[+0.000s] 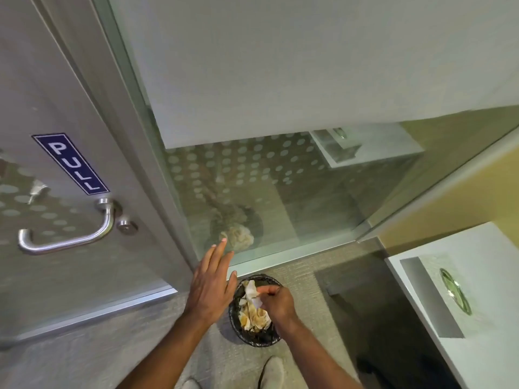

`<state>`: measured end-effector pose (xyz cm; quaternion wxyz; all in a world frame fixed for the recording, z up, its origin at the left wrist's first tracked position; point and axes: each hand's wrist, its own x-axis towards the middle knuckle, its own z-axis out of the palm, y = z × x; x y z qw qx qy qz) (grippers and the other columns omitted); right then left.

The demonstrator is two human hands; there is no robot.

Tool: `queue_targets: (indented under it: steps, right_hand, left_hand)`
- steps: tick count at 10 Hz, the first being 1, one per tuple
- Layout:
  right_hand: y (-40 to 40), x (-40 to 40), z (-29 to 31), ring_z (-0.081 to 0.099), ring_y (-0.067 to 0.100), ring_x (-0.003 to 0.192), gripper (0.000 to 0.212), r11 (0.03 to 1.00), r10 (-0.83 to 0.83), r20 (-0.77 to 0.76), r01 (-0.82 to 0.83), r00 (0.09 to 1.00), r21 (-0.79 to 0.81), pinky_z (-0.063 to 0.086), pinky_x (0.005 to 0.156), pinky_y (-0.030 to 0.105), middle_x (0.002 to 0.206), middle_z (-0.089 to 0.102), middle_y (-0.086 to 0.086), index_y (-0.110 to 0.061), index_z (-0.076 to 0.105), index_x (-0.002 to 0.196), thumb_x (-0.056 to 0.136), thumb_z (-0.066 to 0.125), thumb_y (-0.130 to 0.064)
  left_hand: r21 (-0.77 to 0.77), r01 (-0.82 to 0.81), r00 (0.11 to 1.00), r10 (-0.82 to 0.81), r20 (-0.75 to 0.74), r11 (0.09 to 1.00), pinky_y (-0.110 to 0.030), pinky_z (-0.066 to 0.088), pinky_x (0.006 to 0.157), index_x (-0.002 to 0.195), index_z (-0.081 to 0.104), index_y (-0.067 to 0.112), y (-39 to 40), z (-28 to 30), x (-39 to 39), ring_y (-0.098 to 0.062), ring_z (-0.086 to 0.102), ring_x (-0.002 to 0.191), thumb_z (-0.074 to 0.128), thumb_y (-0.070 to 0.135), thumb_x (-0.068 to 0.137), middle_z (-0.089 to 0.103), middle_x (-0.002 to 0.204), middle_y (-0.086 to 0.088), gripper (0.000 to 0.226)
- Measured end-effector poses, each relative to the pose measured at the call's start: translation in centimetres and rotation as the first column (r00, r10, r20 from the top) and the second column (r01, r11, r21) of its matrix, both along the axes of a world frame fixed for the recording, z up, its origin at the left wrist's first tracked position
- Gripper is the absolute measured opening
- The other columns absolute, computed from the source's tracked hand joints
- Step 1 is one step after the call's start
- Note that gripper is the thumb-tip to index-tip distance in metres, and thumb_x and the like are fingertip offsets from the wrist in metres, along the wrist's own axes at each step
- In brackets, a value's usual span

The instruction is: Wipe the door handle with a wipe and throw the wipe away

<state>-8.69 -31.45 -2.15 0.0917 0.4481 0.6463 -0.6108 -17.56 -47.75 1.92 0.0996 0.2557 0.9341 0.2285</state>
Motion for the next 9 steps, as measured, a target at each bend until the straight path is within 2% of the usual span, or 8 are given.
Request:
queue_targets:
  steps: [1, 2, 3, 4, 5, 6, 9]
  right_hand:
    - [1.1, 0.1, -1.7, 0.069, 0.022, 0.083, 0.025, 0.999, 0.01, 0.014, -0.011, 1.0, 0.033, 0.059, 0.082, 0.04, 0.093, 0.077, 0.014, -0.011, 0.076, 0.082, 0.091, 0.06, 0.006]
    - [2.6, -0.2, -4.0, 0.069, 0.026, 0.092, 0.022, 0.996, 0.044, 0.041, -0.047, 0.998, 0.074, 0.055, 0.092, 0.038, 0.093, 0.075, 0.014, -0.006, 0.075, 0.083, 0.088, 0.061, 0.01]
    - [3.5, -0.4, -5.9, 0.069, 0.03, 0.097, 0.016, 0.991, 0.068, 0.088, -0.078, 0.994, 0.113, 0.054, 0.097, 0.039, 0.099, 0.076, 0.021, 0.005, 0.076, 0.091, 0.088, 0.061, 0.01]
    - [5.4, 0.1, -8.6, 0.069, 0.032, 0.101, 0.018, 0.983, 0.121, 0.177, -0.142, 0.977, 0.115, 0.054, 0.1, 0.043, 0.109, 0.075, 0.024, 0.005, 0.075, 0.103, 0.09, 0.063, 0.002]
    - [6.4, 0.5, -9.7, 0.068, 0.032, 0.106, 0.021, 0.981, 0.172, 0.216, -0.187, 0.961, 0.049, 0.054, 0.1, 0.042, 0.115, 0.073, 0.021, 0.0, 0.073, 0.109, 0.092, 0.062, -0.001]
    - [7.3, 1.0, -10.9, 0.064, 0.041, 0.117, 0.021, 0.994, 0.091, 0.187, -0.102, 0.978, 0.047, 0.046, 0.11, 0.042, 0.118, 0.07, 0.031, 0.015, 0.069, 0.106, 0.092, 0.053, 0.014]
    - [8.0, 3.6, -10.5, 0.067, 0.034, 0.113, 0.017, 0.984, 0.145, 0.208, -0.163, 0.967, 0.073, 0.049, 0.106, 0.045, 0.113, 0.075, 0.018, 0.001, 0.074, 0.106, 0.094, 0.062, -0.003]
  left_hand:
    - [-0.061, -0.003, 0.995, 0.009, 0.104, 0.998, -0.046, 0.031, 0.127, 0.156, 0.043, 0.018, 1.1, -1.9, 0.4, -0.023, 0.022, 0.16, 0.049, 0.034, 0.11, 0.015, 0.176, 0.003, 0.049]
    - [-0.127, 0.006, 0.979, 0.02, 0.205, 0.992, -0.039, 0.026, 0.129, 0.16, 0.036, 0.021, 2.9, -4.5, 1.0, -0.019, 0.021, 0.159, 0.043, 0.035, 0.112, 0.017, 0.175, 0.004, 0.051]
    - [-0.172, 0.013, 0.967, 0.031, 0.252, 0.985, -0.037, 0.025, 0.13, 0.16, 0.035, 0.021, 3.7, -6.2, 1.5, -0.019, 0.021, 0.159, 0.041, 0.036, 0.112, 0.018, 0.175, 0.003, 0.051]
    - [-0.218, 0.016, 0.946, 0.056, 0.318, 0.976, -0.038, 0.025, 0.129, 0.162, 0.033, 0.02, 4.3, -8.5, 2.5, -0.021, 0.022, 0.159, 0.043, 0.037, 0.112, 0.019, 0.175, 0.002, 0.054]
    - [-0.247, 0.018, 0.931, 0.074, 0.357, 0.969, -0.039, 0.024, 0.13, 0.164, 0.03, 0.02, 4.4, -9.6, 3.0, -0.023, 0.021, 0.159, 0.043, 0.039, 0.112, 0.02, 0.175, 0.001, 0.057]
    - [-0.275, 0.016, 0.919, 0.094, 0.382, 0.961, -0.042, 0.024, 0.13, 0.162, 0.032, 0.019, 4.6, -10.4, 3.9, -0.024, 0.02, 0.16, 0.042, 0.039, 0.112, 0.022, 0.174, -0.002, 0.055]
    - [-0.295, -0.023, 0.918, 0.137, 0.373, 0.955, -0.044, 0.026, 0.13, 0.163, 0.03, 0.019, 4.3, -9.3, 5.7, -0.023, 0.02, 0.16, 0.041, 0.04, 0.113, 0.021, 0.174, -0.001, 0.056]
